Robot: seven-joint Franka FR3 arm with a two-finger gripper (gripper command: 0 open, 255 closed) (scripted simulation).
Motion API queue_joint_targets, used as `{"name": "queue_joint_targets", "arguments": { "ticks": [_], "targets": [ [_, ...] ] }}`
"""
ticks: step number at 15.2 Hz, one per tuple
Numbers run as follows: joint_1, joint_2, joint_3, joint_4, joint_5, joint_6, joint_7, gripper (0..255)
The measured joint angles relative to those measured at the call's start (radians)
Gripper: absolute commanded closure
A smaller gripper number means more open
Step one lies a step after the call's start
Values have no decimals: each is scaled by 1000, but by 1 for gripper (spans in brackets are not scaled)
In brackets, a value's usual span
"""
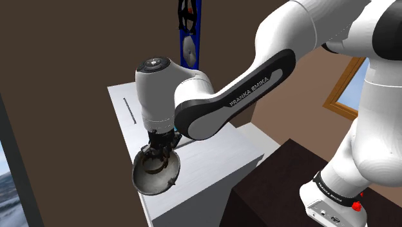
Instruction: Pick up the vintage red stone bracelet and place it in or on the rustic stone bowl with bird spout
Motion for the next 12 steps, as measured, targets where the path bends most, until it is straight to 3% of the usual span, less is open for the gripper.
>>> {"name": "queue_joint_targets", "arguments": {
  "ticks": [1, 2, 8, 12],
  "targets": [
    [0, 0, 0, 0, 0, 0, 0, 255],
    [0, 0, 0, 0, 0, 0, 0, 0],
    [0, 0, 0, 0, 0, 0, 0, 0],
    [-11, -54, 22, 28, 45, -70, -27, 0]
  ]
}}
